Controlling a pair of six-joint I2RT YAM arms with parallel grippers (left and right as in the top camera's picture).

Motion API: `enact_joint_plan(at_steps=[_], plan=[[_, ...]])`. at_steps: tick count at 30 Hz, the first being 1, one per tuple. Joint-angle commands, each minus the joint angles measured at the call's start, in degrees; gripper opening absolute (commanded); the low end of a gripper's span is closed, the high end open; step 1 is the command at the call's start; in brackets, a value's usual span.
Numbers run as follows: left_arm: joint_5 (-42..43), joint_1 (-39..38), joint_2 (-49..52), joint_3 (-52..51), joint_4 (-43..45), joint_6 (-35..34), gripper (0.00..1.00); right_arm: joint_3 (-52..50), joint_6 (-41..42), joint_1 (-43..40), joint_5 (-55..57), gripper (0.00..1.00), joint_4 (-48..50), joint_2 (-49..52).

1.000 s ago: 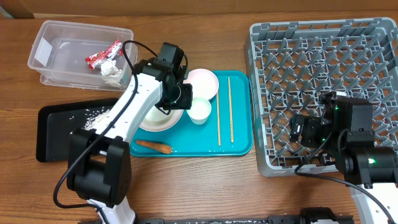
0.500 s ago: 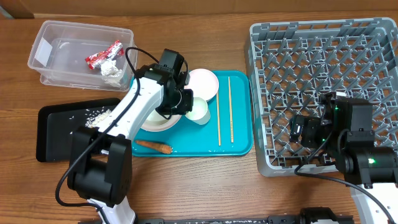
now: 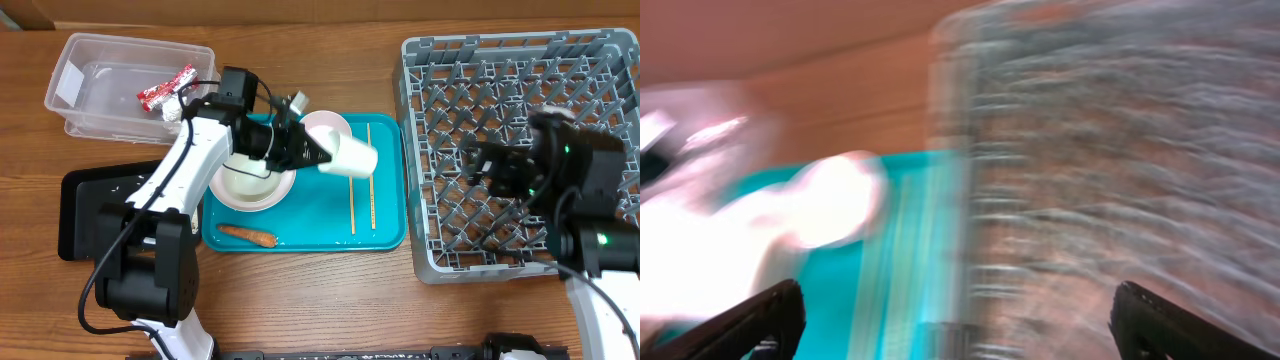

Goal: Sort waste into correct bins and load items into the dishwasher
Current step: 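Hand the white cup from the left gripper to the right gripper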

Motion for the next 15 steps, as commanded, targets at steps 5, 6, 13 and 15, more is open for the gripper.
enact_joint_plan(at_steps=[5,6,13,15], plan=[[20.2,-3.8,0.63,1.31,3.1,1.75,0.04,1.29,-9.31,-0.04,-43.98,1.0,3.93,10.36],[20.17,-4.5,0.63,1.31,3.54,1.53,0.04,1.29,-9.31,-0.04,-44.76,1.0,4.11,11.5],[15.78,-7.85,0.63,1.31,9.81,-6.25,0.04,1.29,-12.72,0.0,-55.04,1.0,4.15,14.84],[14.95,-8.59,0.63,1.31,12.17,-8.72,0.04,1.29,-12.68,0.04,-55.54,1.0,4.09,14.84]])
